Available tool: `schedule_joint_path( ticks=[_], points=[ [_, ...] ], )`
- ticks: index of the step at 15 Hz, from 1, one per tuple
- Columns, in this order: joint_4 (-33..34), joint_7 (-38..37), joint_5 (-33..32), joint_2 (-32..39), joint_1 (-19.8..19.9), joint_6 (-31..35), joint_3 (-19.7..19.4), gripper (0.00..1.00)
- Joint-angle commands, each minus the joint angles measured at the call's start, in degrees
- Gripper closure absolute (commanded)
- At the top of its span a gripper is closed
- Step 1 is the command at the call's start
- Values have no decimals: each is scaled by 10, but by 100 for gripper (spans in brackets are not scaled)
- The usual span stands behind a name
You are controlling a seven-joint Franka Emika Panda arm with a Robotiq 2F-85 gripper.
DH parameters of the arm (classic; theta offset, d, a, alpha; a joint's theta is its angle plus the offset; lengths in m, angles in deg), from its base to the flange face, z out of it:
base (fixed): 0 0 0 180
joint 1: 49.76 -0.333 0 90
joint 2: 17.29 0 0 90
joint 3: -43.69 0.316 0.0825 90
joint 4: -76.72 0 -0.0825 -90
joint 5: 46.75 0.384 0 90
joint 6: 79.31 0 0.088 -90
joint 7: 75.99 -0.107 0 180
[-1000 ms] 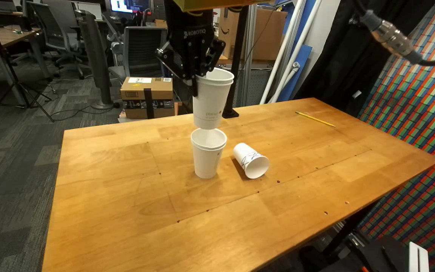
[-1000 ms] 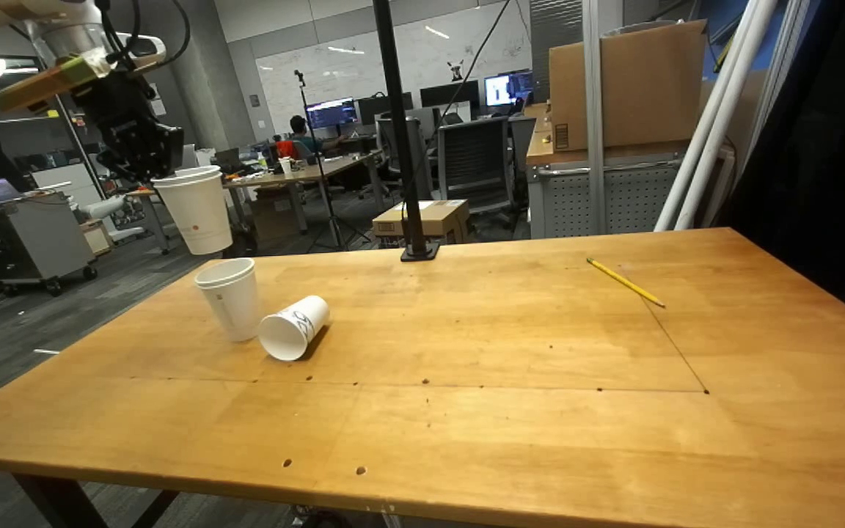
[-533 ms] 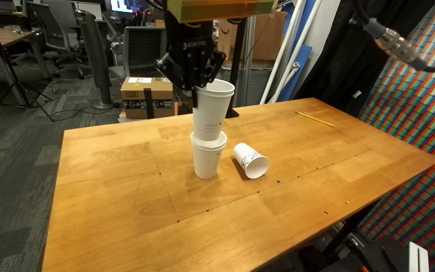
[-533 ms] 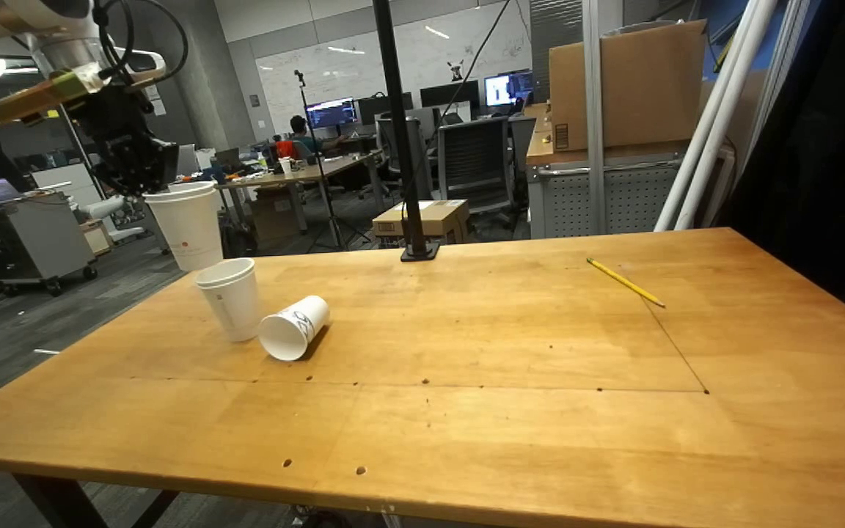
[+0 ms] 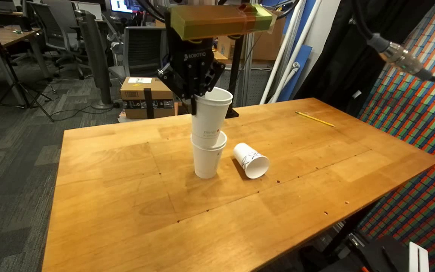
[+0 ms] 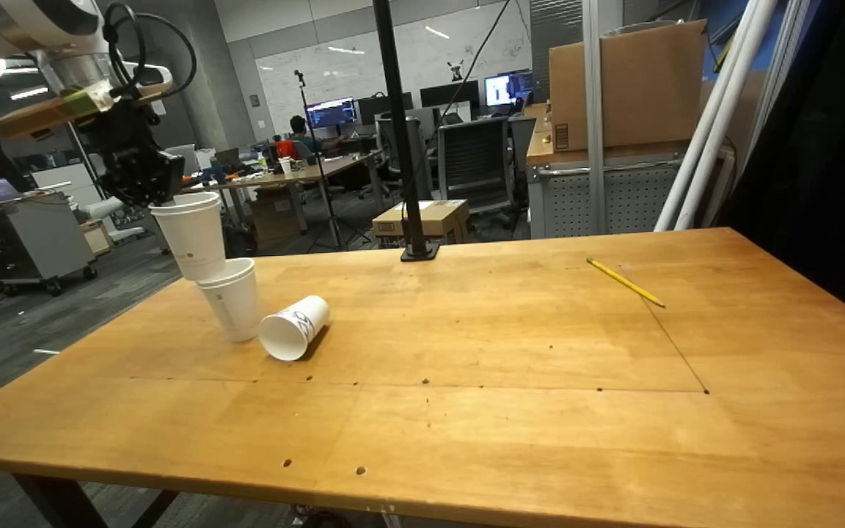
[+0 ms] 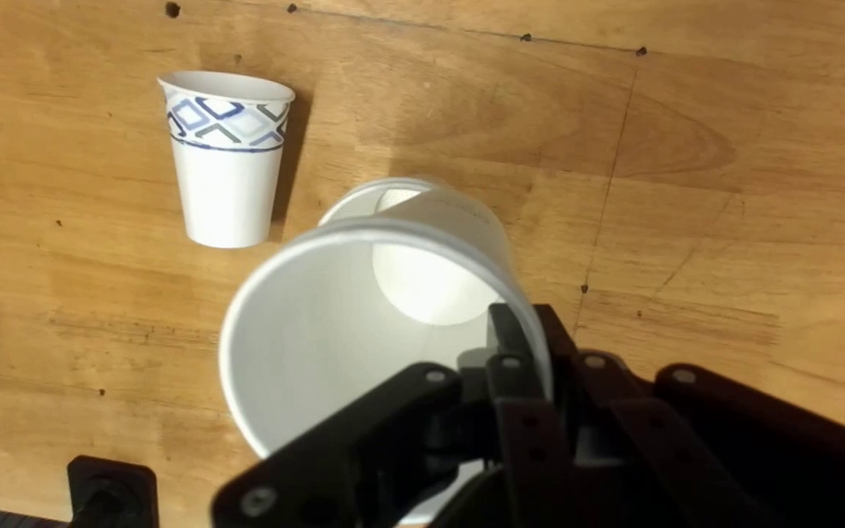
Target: Pick up the cup and put it inside the other cups
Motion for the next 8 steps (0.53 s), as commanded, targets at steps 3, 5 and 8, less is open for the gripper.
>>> schedule_joint_path(
  ticks=[3, 5, 8],
  points=[
    [-15, 40, 9, -9, 7, 42, -12, 100],
    [-17, 54, 11, -8, 9, 49, -16, 100],
    [-20, 71, 13, -7, 13, 53, -23, 100]
  ],
)
